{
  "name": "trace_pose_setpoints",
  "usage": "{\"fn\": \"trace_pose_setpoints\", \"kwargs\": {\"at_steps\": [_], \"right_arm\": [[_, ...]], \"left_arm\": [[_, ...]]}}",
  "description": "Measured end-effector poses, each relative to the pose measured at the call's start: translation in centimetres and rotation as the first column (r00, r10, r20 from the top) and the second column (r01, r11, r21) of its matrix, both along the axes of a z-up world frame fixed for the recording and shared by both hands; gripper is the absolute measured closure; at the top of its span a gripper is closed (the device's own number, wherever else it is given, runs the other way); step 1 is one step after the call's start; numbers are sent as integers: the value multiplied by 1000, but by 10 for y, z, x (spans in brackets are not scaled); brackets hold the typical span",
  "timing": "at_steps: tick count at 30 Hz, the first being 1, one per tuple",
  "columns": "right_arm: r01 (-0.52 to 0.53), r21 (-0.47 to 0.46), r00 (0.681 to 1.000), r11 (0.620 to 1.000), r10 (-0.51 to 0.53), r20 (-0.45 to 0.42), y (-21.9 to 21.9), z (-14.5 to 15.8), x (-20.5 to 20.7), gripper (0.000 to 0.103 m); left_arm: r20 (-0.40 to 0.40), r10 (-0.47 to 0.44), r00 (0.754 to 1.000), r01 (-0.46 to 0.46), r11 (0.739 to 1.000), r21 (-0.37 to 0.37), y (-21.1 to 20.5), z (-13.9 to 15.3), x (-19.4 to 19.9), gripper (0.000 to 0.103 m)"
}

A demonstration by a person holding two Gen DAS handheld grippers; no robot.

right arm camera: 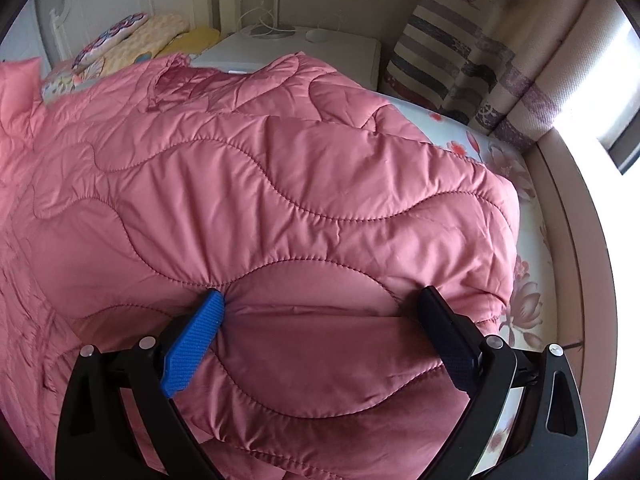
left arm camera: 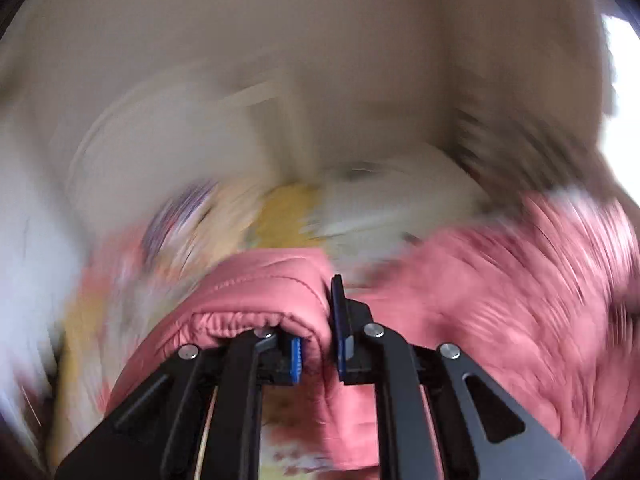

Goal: Fold large clothes

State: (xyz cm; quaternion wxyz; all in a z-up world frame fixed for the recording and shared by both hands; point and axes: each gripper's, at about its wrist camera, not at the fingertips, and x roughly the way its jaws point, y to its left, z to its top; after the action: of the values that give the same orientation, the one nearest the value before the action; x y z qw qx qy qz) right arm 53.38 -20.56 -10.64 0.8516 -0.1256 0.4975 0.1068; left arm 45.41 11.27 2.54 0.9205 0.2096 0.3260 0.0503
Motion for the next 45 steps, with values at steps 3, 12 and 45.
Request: {"fn": "trace_pose_setpoints", "kwargs": {"at_steps": [3, 12, 45], "right_arm": [[2, 44, 1000, 999, -3, 24, -11, 16, -15, 11], [60, 8, 980, 998, -61, 191, -48, 80, -65, 11], [-37, 16, 999, 999, 37, 0, 46, 15, -21, 5]], "left_arm": [[-120, -170, 978, 189, 967, 173, -81, -50, -11, 91], [-253, -225, 941, 290, 921, 259, -107, -125, -40, 91], [-157, -39, 987, 11, 984, -178, -12, -62, -6, 47]]}}
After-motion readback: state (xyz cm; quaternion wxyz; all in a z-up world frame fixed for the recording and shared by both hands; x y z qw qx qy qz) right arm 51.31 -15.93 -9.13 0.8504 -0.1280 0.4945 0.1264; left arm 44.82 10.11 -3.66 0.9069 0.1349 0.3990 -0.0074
